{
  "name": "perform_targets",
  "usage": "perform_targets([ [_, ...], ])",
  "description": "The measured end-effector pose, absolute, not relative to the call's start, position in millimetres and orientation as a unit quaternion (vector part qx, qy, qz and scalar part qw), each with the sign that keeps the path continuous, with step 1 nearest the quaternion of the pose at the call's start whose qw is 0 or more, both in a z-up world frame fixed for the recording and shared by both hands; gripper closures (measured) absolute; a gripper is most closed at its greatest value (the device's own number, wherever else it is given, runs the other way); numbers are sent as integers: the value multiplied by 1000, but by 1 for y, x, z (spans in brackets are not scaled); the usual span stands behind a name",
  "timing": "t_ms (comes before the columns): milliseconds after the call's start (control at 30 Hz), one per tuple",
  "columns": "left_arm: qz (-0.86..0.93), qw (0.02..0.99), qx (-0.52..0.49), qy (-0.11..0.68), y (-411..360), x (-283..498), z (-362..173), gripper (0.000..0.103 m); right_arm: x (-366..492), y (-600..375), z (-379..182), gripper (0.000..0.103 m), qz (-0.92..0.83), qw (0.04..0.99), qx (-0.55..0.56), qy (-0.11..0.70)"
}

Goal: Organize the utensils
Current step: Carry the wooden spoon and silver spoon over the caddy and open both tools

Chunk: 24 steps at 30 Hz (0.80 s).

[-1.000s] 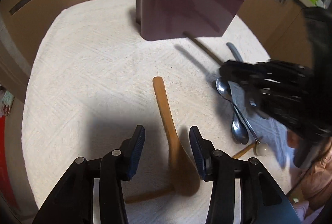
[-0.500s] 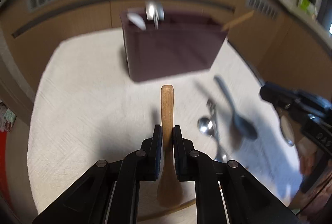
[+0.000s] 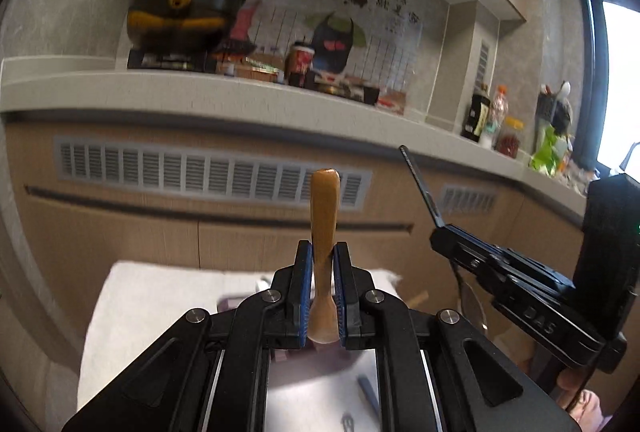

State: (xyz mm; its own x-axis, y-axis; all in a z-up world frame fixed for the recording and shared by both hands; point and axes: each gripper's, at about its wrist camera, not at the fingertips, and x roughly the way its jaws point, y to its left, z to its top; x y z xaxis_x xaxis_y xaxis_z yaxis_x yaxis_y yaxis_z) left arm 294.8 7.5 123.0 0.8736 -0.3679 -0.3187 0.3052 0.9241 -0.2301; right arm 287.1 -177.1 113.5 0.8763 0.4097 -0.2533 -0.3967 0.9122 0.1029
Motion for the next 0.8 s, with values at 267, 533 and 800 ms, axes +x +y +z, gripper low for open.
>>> perform_targets([
  [267,-156,963,-83,203,16,339,106,92,353,-166,96,92,223,961,40,157],
  [533,-146,952,-86,254,19,366,59,92,392,-161,56,92,213,959,45,182],
  [800,-139,948,-80,274,19,369,37,92,410,-155,37,92,204,962,40,176],
])
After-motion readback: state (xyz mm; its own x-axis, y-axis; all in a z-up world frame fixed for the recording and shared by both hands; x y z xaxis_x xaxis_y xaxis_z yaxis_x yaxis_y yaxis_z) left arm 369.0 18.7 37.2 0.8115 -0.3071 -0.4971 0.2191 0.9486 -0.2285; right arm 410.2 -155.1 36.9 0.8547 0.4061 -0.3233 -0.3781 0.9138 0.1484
